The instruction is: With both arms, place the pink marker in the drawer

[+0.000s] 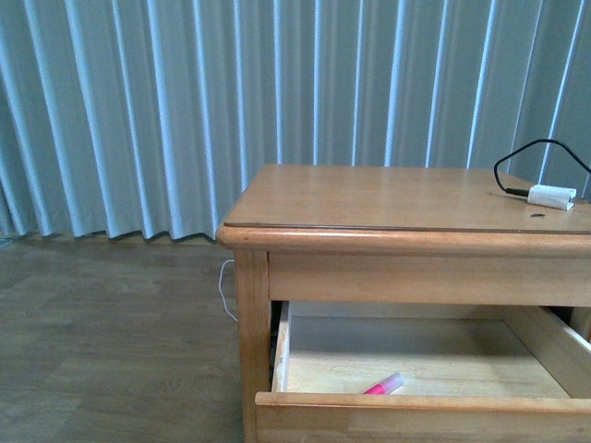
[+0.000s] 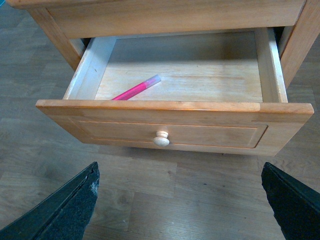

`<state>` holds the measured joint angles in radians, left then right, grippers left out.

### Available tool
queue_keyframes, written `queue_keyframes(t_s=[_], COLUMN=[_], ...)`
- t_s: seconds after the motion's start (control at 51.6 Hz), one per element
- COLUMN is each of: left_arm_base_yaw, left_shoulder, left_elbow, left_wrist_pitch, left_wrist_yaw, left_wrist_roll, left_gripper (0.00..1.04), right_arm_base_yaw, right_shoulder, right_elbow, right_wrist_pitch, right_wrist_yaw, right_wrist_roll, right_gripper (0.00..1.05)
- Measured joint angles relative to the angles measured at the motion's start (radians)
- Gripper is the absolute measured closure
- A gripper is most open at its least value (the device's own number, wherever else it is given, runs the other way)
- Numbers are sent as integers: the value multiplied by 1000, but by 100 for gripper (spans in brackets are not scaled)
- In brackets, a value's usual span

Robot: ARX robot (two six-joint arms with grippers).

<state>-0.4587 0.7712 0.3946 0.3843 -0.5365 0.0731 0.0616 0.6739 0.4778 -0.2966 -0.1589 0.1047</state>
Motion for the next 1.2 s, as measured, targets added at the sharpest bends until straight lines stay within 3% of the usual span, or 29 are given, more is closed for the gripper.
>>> queue_keyframes(t_s=[0.116,0.504,0.775,0.872,1.202], left_arm_base_yaw=[72,265,339,428,456], left_shoulder=[-76,-271,-371,-407,-506], left_elbow=[-71,-246,-305,-320,-355], left_wrist_pitch=[-12,-35,-74,-97,-159], left_wrist_yaw=[166,351,423,528,536], left_wrist_roll=[-43,-68,-74,-75,-75], left_gripper=[33,101,101,101,101], right_arm_base_yaw=[0,0,0,0,0], right_shoulder=[0,0,0,0,0], right_elbow=[0,0,0,0,0], right_wrist_pitch=[0,0,0,0,0], right_wrist_yaw=[0,0,0,0,0], right_wrist_roll=[0,0,0,0,0], right_gripper=[9,9,9,9,9])
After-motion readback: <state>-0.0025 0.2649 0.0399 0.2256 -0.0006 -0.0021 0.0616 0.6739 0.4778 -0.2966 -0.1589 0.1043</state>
